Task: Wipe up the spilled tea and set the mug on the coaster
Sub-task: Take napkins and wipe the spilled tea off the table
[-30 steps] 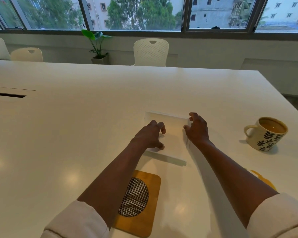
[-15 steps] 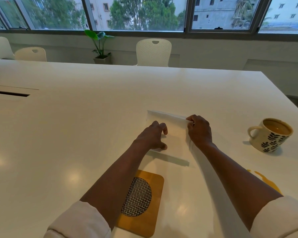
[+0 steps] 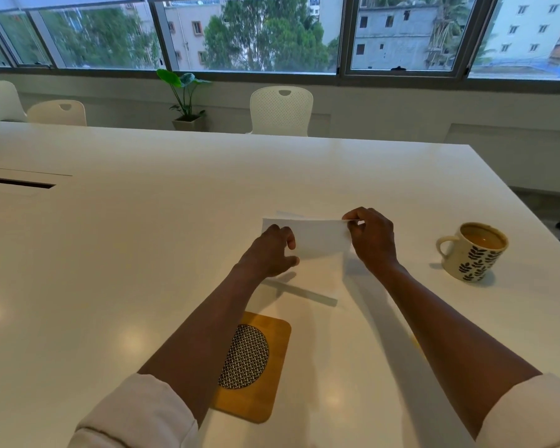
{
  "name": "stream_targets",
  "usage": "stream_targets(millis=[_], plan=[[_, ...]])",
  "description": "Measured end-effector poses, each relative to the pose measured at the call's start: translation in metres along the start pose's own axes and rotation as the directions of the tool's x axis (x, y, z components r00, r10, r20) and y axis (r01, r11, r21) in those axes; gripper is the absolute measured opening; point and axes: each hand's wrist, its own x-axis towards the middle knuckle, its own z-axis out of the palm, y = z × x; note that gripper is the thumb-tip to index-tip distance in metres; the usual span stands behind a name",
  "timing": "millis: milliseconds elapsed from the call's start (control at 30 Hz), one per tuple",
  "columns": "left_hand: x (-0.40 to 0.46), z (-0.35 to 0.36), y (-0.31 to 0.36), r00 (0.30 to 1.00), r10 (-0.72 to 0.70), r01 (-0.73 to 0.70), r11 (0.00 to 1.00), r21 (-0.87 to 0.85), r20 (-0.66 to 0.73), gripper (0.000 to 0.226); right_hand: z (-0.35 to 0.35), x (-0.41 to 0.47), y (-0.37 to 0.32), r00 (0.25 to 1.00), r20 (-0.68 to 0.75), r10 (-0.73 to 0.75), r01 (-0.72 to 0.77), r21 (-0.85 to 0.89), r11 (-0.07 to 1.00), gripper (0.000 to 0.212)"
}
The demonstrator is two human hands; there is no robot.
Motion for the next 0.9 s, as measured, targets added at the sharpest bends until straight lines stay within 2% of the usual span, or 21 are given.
stream_targets(millis=[133, 300, 367, 467, 533, 600, 700, 767, 900], plan=[[-0.013, 0.001, 0.002, 0.996, 0.019, -0.022, 0.999, -0.037, -0.083, 0.026, -0.023, 0.000, -0.009, 0.999, -0.027, 0.024, -0.023, 0.051, 0.998, 0.022], [-0.030, 0.002, 0.015, 0.963, 0.043, -0.058, 0.997, -0.049, -0.267, 0.024, -0.050, -0.005, -0.017, 0.996, -0.083, 0.025, -0.017, 0.091, 0.996, 0.020], [-0.037, 0.003, 0.023, 0.924, 0.039, -0.060, 0.997, -0.042, -0.381, 0.027, -0.062, -0.007, -0.017, 0.996, -0.091, 0.024, -0.014, 0.102, 0.995, 0.019], [-0.046, 0.003, 0.037, 0.823, 0.020, -0.032, 0.999, -0.012, -0.568, 0.040, -0.081, -0.010, -0.014, 0.994, -0.103, 0.027, -0.015, 0.114, 0.993, 0.019], [-0.049, 0.002, 0.046, 0.786, -0.021, -0.003, 0.999, -0.038, -0.618, 0.050, -0.094, -0.011, -0.011, 0.994, -0.101, 0.046, -0.033, 0.123, 0.992, 0.019], [-0.051, 0.002, 0.054, 0.807, -0.076, 0.008, 0.993, -0.119, -0.585, 0.060, -0.108, -0.012, -0.007, 0.993, -0.101, 0.068, -0.054, 0.138, 0.989, 0.019], [-0.052, 0.002, 0.069, 0.903, -0.146, -0.011, 0.932, -0.362, -0.404, 0.068, -0.130, -0.015, -0.002, 0.989, -0.114, 0.097, -0.076, 0.179, 0.981, 0.021], [-0.053, 0.001, 0.082, 0.946, -0.152, -0.004, 0.878, -0.479, -0.287, 0.068, -0.144, -0.016, 0.000, 0.985, -0.123, 0.123, -0.093, 0.227, 0.970, 0.020], [-0.053, 0.004, 0.112, 0.975, -0.115, -0.028, 0.789, -0.614, -0.192, 0.059, -0.171, -0.021, 0.006, 0.982, -0.108, 0.153, -0.113, 0.309, 0.944, 0.018]])
